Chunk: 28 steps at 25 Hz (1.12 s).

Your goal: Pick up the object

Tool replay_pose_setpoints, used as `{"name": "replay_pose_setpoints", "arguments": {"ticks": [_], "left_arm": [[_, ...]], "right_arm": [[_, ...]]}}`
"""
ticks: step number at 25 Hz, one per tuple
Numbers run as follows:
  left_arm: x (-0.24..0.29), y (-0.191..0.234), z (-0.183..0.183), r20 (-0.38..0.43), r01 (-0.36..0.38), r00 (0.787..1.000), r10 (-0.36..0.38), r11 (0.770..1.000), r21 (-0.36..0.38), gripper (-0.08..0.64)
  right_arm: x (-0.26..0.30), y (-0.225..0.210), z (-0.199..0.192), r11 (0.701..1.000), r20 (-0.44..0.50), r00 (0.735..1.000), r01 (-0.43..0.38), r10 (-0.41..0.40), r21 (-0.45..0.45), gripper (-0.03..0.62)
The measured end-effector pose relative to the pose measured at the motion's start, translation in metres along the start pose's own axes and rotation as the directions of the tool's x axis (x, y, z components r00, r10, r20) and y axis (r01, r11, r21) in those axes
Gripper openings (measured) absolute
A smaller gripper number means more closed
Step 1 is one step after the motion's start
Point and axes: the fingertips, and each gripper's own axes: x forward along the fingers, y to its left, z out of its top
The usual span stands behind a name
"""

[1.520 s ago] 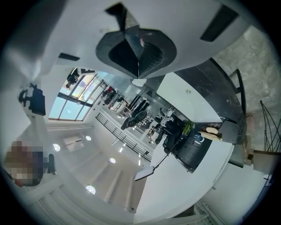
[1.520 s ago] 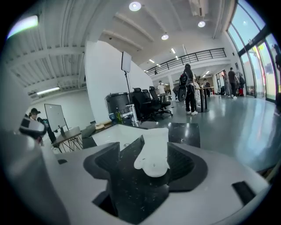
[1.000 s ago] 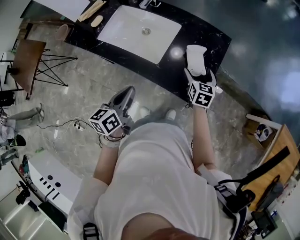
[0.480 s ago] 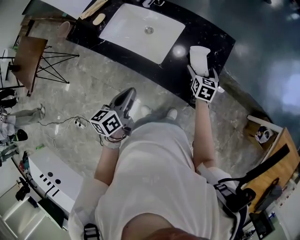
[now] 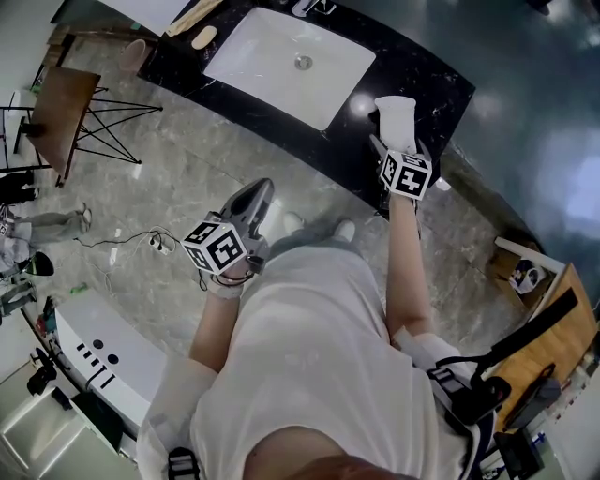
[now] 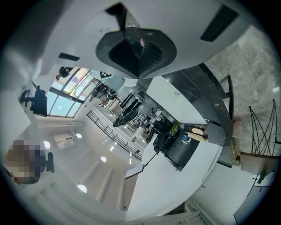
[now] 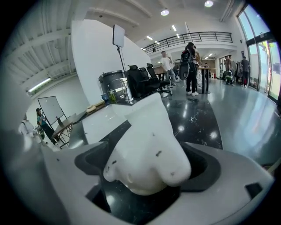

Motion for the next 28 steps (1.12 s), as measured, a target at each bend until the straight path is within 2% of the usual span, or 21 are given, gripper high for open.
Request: {"name": "replay_pose_setpoints", "arguments": {"ticks": [3,20,24,28], "left_arm": [[-0.002,0.001,-0.001,-0.001,-0.01,1.0,0.01,1.0,0.0,0.006],[-0.012,0.003,-0.003,0.004,-0.013,1.0,0.014,1.0,-0.004,0.006],[-0.011,0.002,-0.002,0.003,-0.006,1.0,0.006,1.0,-0.004,0.006],[-0.011,0.001,-0.003,-0.003,0.008,1.0,-0.008,1.0,-0.001,0.006]], "right_arm": [[0.003,0.0,-0.012,1.0,-0.032,0.999,0.013,-0.014,-0.005,0.482],[-0.006,-0.001,-0.007,0.997,0.046,0.999,-0.009,0.006,0.077,0.472],[-0.01,-0.001,0.0,0.987,0.094,0.995,-0.044,0.03,0.154,0.472],[-0.017,-0.001,0.004,0.955,0.155,0.986,-0.105,0.063,0.276,0.471]]}}
